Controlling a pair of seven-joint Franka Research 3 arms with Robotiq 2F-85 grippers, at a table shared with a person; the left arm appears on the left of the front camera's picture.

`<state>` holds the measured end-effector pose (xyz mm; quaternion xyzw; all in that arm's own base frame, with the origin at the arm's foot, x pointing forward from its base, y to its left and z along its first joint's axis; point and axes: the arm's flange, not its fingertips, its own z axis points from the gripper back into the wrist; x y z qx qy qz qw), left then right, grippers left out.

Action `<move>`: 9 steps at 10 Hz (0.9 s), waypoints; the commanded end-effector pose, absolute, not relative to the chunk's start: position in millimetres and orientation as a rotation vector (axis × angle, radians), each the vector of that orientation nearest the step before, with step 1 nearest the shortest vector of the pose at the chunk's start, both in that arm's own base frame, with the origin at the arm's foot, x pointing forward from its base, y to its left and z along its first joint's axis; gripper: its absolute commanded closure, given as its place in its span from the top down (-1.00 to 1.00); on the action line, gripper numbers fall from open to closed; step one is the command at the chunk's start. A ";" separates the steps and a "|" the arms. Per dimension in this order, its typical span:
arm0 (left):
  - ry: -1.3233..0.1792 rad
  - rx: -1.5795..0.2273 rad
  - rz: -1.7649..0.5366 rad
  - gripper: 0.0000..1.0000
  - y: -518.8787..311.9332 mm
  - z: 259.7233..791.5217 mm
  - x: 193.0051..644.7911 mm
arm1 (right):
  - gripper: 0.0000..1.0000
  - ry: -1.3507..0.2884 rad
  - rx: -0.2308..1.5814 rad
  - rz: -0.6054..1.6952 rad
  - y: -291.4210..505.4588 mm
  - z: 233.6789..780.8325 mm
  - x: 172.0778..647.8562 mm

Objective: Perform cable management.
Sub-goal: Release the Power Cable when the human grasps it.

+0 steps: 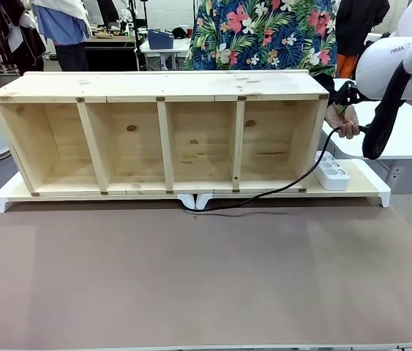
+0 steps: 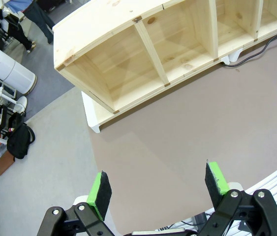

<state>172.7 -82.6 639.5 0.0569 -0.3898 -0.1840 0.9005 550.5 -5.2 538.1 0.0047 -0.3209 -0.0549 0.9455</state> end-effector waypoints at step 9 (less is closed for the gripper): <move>-0.815 0.115 -0.386 1.00 -82.3 639.9 174.3 | 1.00 -0.650 0.011 -0.117 -4.9 537.2 550.7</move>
